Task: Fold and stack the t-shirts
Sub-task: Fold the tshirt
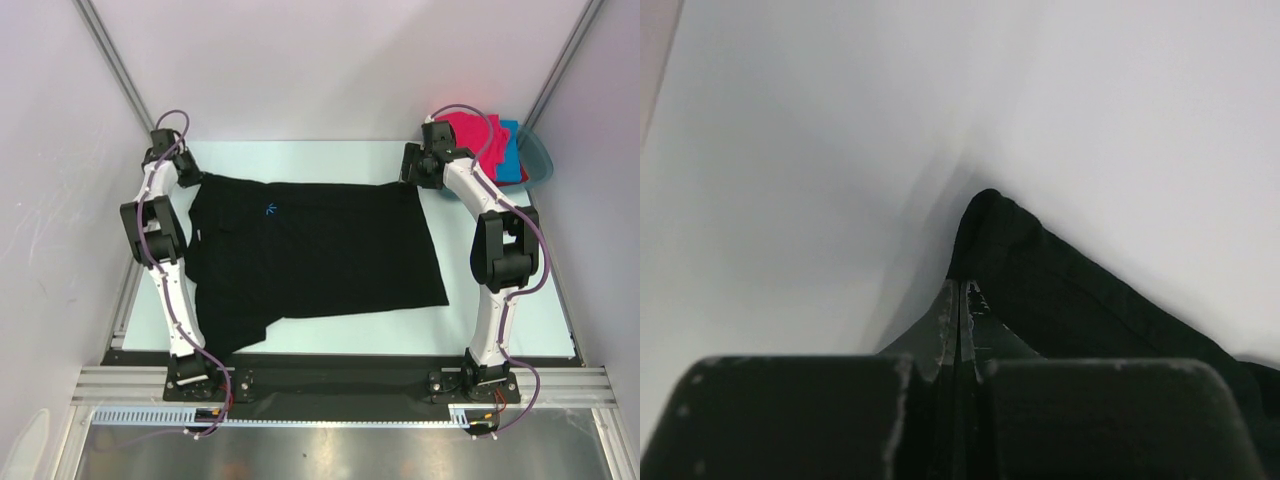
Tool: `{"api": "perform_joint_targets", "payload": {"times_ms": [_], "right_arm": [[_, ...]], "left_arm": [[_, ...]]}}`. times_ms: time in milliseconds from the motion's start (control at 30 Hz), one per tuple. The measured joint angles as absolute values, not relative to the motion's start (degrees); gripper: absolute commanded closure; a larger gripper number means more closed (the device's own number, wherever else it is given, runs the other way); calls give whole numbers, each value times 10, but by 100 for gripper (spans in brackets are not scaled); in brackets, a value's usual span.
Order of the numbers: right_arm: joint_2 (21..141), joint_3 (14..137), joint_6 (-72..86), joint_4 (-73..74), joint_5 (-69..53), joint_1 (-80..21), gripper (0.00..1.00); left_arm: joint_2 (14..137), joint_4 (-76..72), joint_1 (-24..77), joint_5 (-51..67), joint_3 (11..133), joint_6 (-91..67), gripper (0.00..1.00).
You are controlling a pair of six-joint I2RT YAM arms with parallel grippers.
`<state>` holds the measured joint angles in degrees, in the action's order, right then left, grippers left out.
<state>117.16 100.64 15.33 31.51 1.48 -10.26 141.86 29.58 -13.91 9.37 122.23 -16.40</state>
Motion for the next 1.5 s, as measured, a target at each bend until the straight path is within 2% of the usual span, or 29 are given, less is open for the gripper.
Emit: {"api": "perform_joint_targets", "payload": {"times_ms": [200,233,300,333,367,400,500,700,900,1100,1300,1500], "right_arm": [[1177,1009,153,318,14,-102,31],[1177,1009,153,319,14,-102,31],[1178,1009,153,319,12,-101,31],[1178,1010,153,319,11,-101,31],[1178,1010,153,320,11,-101,31],[1178,1010,153,320,10,-101,31],[1178,1010,153,321,10,-102,30],[1178,1010,149,327,10,-102,30],[1174,1001,148,325,1,-104,30],[1162,983,149,325,-12,-107,30],[1138,969,149,319,-26,-109,30],[1125,960,149,315,-31,-110,30]], "left_arm": [[1437,310,-149,91,1273,-164,99],[1439,313,-151,91,1280,-164,95],[1443,316,-156,91,1298,-163,78],[1445,316,-159,90,1308,-160,74],[1446,314,-161,88,1314,-159,64],[1446,313,-164,88,1319,-156,37],[1446,305,-169,88,1326,-153,27],[1421,297,-172,113,1268,-157,25],[1307,276,-167,160,1054,-183,25],[1153,242,-151,156,869,-211,26],[1052,232,-139,88,827,-220,25],[1028,244,-137,51,827,-221,30]]}}
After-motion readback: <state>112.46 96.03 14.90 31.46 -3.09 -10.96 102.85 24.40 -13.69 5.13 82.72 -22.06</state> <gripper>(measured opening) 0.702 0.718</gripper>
